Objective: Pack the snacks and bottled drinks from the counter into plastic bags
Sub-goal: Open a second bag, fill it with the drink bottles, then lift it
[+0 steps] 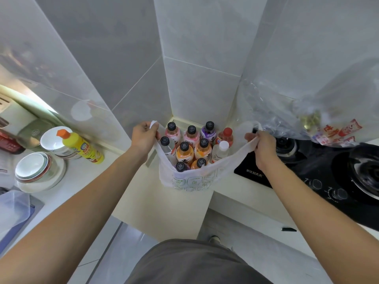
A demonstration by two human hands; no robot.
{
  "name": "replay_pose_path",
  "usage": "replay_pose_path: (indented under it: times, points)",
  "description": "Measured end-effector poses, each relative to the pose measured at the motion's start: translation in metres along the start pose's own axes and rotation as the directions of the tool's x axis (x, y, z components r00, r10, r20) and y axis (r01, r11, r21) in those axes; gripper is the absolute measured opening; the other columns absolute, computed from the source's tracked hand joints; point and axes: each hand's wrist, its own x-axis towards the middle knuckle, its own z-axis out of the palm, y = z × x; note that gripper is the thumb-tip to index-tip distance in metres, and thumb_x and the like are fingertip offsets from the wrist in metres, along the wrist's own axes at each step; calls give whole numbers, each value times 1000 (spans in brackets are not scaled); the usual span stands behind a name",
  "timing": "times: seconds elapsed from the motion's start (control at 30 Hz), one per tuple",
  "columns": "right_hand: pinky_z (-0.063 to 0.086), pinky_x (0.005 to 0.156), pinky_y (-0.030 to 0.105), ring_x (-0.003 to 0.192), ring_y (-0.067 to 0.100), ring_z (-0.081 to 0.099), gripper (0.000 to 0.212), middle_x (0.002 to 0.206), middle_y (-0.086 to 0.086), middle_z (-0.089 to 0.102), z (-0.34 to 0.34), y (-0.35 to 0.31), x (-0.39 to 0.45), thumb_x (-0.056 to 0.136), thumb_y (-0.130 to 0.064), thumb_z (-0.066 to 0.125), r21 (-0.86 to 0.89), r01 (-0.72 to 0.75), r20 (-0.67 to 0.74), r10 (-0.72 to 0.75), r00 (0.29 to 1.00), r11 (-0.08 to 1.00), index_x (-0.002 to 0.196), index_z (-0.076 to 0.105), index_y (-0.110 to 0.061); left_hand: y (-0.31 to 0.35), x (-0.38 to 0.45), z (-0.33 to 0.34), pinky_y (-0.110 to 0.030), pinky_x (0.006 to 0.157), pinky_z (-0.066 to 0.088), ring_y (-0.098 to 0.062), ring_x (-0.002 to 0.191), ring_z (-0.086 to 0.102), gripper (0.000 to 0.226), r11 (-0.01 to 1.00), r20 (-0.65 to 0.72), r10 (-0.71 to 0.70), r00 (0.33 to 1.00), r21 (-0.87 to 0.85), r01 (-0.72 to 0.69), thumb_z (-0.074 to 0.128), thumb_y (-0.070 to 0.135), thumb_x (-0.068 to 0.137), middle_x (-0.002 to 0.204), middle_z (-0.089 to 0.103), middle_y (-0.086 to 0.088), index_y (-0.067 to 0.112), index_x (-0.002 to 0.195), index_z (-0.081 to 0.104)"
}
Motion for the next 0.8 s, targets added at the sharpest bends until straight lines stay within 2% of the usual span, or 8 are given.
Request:
replay_pose_path:
  times: [0.07,0.1,0.17,0.23,0.33,0.4,0.57,0.8]
  points:
    - [53,82,33,71,22,62,22,68,5,64,1,-13,-7,98,-9,49,268,-110,155,70,985,957,80,61,-8,1,0,1,-29,67,48,-20,60,54,21,1000,7,-8,1000,-4,8,59,24,103,68,62,-9,11,87,62]
    - [53,82,34,65,21,60,18,62,4,57,1,-18,-9,98,-8,52,266,-148,244,82,966,952,81,58,-9,2,-1,2,-29,68,48,-20,59,53,22,1000,12,-10,1000,2,10,59,25,103,66,62,-9,10,87,62]
    - [51,86,41,55,20,58,12,57,2,49,1,-26,-10,97,-9,61,57,-111,343,85,935,992,86,59,-7,4,-2,2,-32,71,48,-20,58,52,25,1000,30,-6,1000,8,6,60,26,101,61,62,-6,8,85,63]
    - [51,89,47,50,18,57,12,55,1,49,6,-35,-8,97,-13,66,-81,-9,329,36,944,997,90,64,-3,12,-4,4,-31,70,48,-20,54,51,25,1000,54,1,999,-18,0,60,24,101,56,58,-5,5,86,64]
    - [51,86,45,47,15,53,17,53,0,45,22,-49,-13,100,-17,64,-49,56,297,-39,954,997,92,70,-3,30,-10,8,-23,55,46,-15,45,47,22,994,69,28,997,-108,-21,52,15,105,55,53,-4,2,90,62]
    - [49,77,41,47,15,49,21,51,-2,44,32,-53,-19,104,-18,57,-13,81,276,-74,958,997,93,69,-5,45,-13,11,-24,50,43,-14,43,45,18,985,76,49,996,-170,-36,49,13,106,57,52,-4,2,97,60]
    - [42,59,30,44,12,45,27,48,-4,45,48,-66,-31,104,-9,50,39,148,186,-153,971,988,80,64,-9,76,-18,16,-27,51,39,-11,42,42,17,972,103,111,988,-220,-87,48,11,106,57,52,1,6,94,60]
    - [38,56,27,49,13,39,28,53,-3,41,53,-87,-51,103,-8,50,148,269,178,-293,939,952,77,61,-10,101,-29,10,-28,53,41,-12,44,42,16,945,84,228,970,-260,-199,51,12,104,59,54,2,8,94,62]
